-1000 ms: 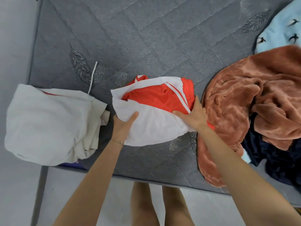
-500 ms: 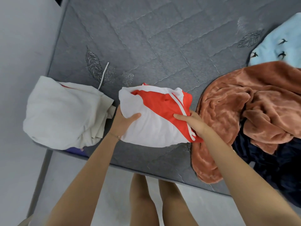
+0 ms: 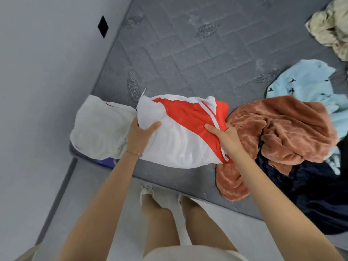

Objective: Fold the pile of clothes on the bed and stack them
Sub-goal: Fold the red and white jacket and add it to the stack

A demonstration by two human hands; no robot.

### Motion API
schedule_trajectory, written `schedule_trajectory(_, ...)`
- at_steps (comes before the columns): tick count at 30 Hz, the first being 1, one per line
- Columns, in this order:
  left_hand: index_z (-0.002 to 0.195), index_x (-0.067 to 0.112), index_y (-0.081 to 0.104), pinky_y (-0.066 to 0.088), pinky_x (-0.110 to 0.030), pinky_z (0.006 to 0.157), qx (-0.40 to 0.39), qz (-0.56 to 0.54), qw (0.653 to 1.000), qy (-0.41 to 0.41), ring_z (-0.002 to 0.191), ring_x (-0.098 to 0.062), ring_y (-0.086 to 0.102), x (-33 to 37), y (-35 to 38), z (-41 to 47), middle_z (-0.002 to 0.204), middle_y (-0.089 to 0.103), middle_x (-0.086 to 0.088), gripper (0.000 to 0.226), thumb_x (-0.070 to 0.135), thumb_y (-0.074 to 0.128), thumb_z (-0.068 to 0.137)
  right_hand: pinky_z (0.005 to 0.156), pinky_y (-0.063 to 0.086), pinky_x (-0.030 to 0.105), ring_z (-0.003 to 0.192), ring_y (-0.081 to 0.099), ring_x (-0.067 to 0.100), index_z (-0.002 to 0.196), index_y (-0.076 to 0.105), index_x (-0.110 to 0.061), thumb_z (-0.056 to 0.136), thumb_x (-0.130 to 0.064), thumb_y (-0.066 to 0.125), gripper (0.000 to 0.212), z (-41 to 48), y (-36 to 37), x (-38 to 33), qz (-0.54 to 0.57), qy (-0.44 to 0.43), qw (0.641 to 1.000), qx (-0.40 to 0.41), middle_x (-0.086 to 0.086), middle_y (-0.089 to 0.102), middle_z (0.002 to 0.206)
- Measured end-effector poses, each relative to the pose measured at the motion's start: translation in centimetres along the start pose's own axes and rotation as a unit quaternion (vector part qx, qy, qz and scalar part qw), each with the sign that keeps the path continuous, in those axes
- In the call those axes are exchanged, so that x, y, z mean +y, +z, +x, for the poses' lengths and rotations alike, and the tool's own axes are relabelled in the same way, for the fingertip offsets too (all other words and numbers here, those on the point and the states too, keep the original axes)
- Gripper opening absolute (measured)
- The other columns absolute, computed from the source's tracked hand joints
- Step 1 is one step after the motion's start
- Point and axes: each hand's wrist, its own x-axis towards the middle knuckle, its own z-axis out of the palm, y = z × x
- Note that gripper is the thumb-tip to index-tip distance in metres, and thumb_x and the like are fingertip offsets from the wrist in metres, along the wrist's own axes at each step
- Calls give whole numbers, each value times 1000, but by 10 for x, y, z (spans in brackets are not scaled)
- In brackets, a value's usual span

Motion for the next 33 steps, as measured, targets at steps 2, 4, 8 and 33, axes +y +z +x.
schedule_trajectory(2,120,18,61,51,-34,96,2,-4,1000,10,102,-5,62,11,-19,0,112,67,11,49,32,81,78,74,60,29,85,74,18,104,71,-14,81,-26,79,27,-13,16,-10,9,-7,1000,3,2,76,98)
schedule_trajectory(4,119,18,62,50,-27,90,2,-8,1000,23,100,0,61,20,-41,1,109,66,13,45,30,81,79,78,60,32,86,74,20,106,70,-13,81,-24,80,29,-24,35,-18,20,-12,1000,9,4,76,100)
schedule_trajectory(8,118,20,62,49,-14,80,-15,-21,999,30,97,5,62,31,-94,11,110,67,14,44,30,81,80,81,58,36,89,74,22,108,70,-14,80,-25,80,32,-40,83,-32,48,-13,998,26,4,76,100)
schedule_trajectory(33,114,23,62,50,-23,88,10,63,997,-42,97,-2,61,-133,-274,169,107,65,13,36,29,78,83,92,55,42,94,71,14,102,66,-24,75,-39,83,35,55,336,102,-13,57,995,85,-7,74,98)
